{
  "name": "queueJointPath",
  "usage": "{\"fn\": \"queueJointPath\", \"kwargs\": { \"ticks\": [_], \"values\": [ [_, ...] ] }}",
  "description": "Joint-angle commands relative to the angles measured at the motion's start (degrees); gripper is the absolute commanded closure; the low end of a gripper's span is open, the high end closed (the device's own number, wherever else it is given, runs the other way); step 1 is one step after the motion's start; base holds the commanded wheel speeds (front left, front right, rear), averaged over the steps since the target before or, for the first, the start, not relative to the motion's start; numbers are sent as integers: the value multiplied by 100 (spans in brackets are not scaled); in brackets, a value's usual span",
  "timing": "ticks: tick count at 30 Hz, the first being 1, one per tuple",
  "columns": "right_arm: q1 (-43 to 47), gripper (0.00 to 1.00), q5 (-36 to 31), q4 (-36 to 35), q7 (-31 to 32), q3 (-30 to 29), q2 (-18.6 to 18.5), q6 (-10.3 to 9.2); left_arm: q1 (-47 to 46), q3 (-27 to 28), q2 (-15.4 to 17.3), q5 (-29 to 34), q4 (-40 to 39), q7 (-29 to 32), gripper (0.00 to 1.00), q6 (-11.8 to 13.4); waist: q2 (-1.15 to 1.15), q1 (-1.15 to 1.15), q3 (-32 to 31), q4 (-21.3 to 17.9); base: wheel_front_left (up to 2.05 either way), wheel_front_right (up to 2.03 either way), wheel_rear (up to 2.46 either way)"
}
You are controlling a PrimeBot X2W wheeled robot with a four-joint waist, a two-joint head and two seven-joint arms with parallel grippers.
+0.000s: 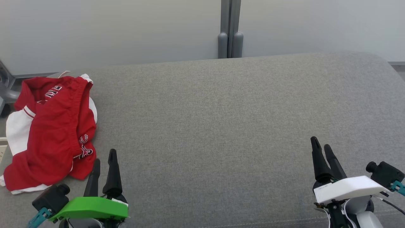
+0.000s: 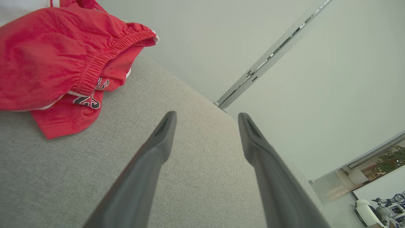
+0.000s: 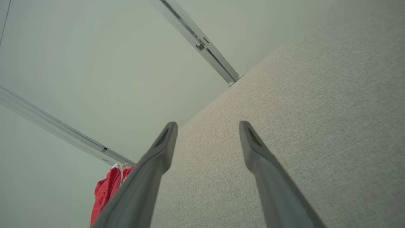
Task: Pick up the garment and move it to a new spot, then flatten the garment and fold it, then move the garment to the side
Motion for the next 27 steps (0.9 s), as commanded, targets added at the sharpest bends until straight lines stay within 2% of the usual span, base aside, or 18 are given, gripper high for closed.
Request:
{"fn": "queueJointPath", "kwargs": {
  "ticks": [1, 13, 27],
  "values": [
    [-16, 0, -263, -101, -72, 39, -34, 1, 28, 25, 42, 251, -102, -67, 0, 25, 0, 0, -4, 1, 0, 0, 0],
    [14, 0, -1214, -65, -287, 177, -43, 2, 183, 78, 48, 1143, -59, -248, 0, 52, 0, 0, -26, 6, 0, 0, 0],
    [-8, 0, -2016, 112, -498, 320, -50, 2, 230, 19, 51, 1895, 87, -420, 0, 61, 0, 0, -55, 0, 0, 0, 0]
  ]
}}
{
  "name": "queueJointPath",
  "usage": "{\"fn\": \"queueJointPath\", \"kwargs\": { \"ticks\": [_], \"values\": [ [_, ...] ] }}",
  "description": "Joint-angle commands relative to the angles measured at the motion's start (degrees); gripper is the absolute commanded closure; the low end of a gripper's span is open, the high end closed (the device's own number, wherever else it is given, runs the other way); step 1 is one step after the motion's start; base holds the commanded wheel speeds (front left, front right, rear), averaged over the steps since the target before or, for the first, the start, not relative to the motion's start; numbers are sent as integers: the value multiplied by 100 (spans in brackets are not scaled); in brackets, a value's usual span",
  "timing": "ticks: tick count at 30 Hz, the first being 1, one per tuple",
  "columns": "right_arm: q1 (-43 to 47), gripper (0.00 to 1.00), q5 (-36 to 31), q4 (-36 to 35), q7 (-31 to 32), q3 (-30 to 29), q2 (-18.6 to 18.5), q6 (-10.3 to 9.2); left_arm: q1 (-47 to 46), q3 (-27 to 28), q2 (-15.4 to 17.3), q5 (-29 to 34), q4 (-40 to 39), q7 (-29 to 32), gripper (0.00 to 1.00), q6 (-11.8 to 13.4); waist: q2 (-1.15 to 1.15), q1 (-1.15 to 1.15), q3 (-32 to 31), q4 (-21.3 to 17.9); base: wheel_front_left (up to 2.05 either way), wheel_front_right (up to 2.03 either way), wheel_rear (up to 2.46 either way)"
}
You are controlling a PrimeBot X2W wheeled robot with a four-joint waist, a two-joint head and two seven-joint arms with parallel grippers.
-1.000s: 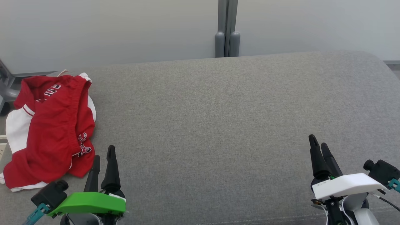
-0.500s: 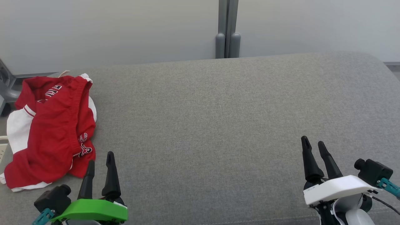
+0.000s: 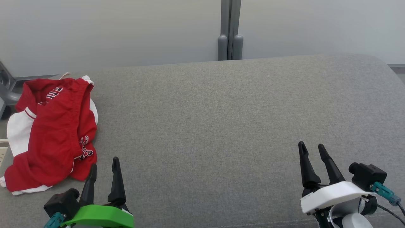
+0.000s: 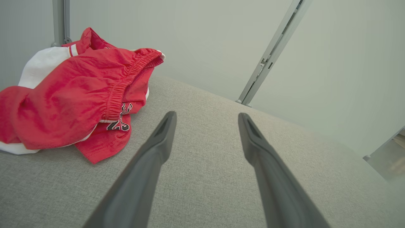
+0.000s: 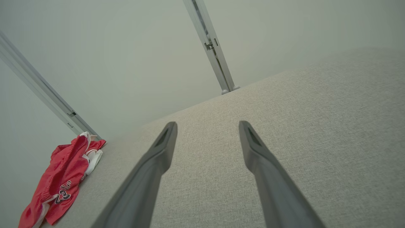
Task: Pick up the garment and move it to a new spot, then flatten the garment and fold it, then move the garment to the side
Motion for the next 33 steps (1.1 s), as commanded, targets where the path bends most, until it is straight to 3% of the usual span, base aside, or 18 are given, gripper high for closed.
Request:
{"fn": "queueJointPath", "kwargs": {
  "ticks": [1, 33],
  "values": [
    [-41, 0, -137, -18, -50, 32, -30, 2, 32, 0, 41, 138, -29, -44, 0, 18, 0, 0, -3, -3, 0, 0, 0],
    [-190, 0, -1634, 262, -467, 226, -48, 3, 182, 12, 51, 1406, 187, -389, 0, 130, 0, 0, -87, -24, 0, 0, 0]
  ]
}}
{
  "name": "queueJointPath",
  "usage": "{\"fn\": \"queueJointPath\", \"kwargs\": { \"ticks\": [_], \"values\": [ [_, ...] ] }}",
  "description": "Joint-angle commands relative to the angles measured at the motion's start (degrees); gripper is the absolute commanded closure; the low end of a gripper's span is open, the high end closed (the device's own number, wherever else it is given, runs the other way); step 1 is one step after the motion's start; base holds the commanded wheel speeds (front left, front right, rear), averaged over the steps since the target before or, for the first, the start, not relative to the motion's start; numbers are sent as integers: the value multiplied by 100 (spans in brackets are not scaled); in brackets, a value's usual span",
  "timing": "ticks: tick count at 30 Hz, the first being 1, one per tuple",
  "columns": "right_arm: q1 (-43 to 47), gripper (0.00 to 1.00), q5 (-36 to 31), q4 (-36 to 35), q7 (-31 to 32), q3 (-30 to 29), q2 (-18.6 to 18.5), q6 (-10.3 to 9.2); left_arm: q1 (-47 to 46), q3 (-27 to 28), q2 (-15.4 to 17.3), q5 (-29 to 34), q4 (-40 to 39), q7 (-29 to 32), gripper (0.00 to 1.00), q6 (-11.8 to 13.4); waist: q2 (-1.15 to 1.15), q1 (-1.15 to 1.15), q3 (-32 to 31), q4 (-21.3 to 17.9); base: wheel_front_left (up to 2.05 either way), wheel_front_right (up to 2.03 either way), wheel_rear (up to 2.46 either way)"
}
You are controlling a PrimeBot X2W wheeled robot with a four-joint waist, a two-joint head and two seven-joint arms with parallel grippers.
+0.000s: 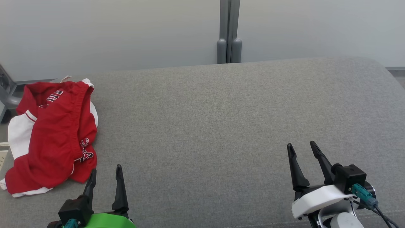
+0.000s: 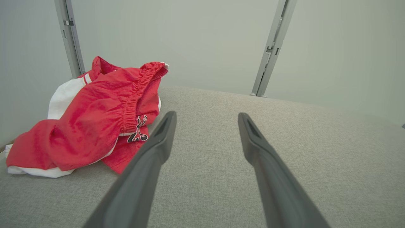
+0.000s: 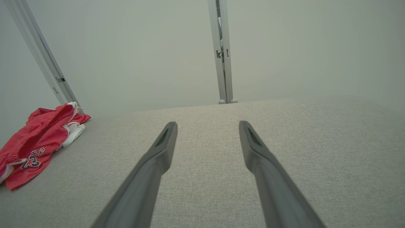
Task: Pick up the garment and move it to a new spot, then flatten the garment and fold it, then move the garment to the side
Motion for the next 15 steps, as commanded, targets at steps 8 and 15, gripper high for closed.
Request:
{"fn": "queueJointPath", "kwargs": {
  "ticks": [8, 15],
  "values": [
    [-36, 0, -460, 11, -153, 68, -34, 2, 85, -11, 44, 350, 43, -125, 0, 34, 0, 0, -52, -4, 0, 0, 0],
    [20, 0, -573, 82, -198, 98, -37, 1, 145, -16, 46, 460, 72, -160, 0, 48, 0, 0, -116, -5, 0, 0, 0]
  ]
}}
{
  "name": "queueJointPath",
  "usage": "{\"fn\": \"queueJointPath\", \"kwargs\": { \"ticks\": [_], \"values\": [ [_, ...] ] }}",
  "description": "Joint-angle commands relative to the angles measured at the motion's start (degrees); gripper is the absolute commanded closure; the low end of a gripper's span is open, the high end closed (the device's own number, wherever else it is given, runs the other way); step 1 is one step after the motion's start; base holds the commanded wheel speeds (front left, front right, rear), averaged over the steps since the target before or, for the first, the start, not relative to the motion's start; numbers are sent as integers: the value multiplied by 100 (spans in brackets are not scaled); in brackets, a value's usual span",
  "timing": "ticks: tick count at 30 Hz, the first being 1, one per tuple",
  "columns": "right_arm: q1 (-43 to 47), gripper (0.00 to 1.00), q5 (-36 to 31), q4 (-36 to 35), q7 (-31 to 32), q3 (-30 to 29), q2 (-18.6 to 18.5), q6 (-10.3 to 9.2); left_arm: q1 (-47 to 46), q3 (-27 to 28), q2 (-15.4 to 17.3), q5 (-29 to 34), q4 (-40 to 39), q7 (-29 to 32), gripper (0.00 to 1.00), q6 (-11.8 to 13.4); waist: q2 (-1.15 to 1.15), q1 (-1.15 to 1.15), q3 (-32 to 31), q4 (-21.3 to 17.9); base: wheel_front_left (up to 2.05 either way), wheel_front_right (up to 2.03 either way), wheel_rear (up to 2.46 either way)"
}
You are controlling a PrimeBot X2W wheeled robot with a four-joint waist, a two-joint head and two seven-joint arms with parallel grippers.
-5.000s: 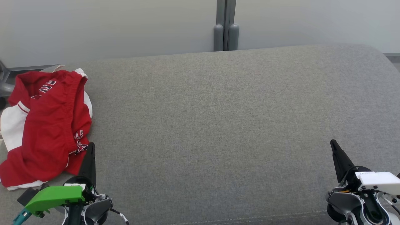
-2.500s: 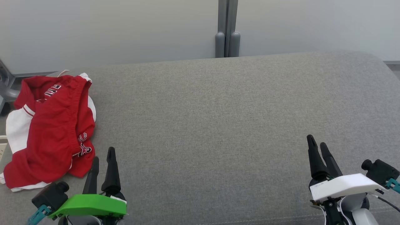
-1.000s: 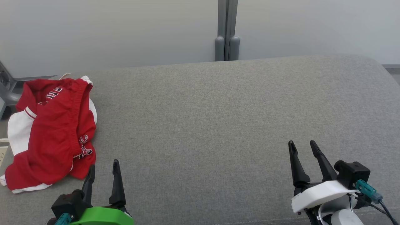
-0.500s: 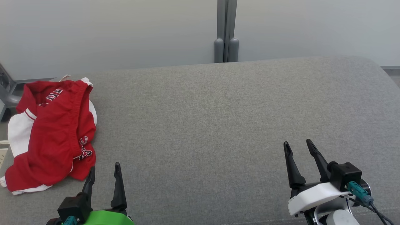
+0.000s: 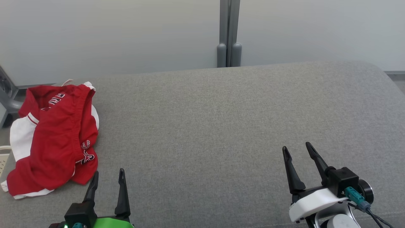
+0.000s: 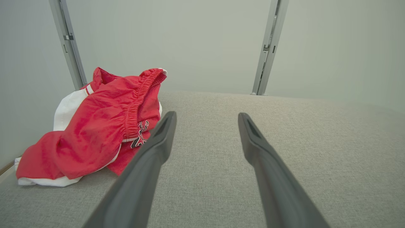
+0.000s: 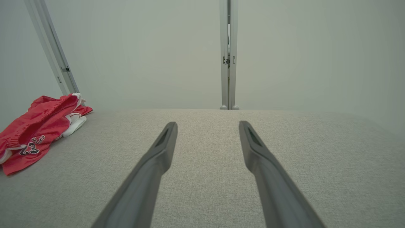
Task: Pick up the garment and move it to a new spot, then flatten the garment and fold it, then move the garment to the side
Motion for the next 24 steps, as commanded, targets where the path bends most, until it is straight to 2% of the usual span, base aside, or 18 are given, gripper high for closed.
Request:
{"fn": "queueJointPath", "kwargs": {
  "ticks": [1, 24],
  "values": [
    [23, 0, 1, 34, -21, -6, -27, 0, 88, 9, 43, 2, -2, -17, 0, 23, 0, 0, -13, 1, 0, 0, 0],
    [-16, 0, 45, 231, -21, -43, -26, 0, 169, -97, 79, -134, -25, -17, 0, 83, 0, 0, -64, 4, 0, 0, 0]
  ]
}}
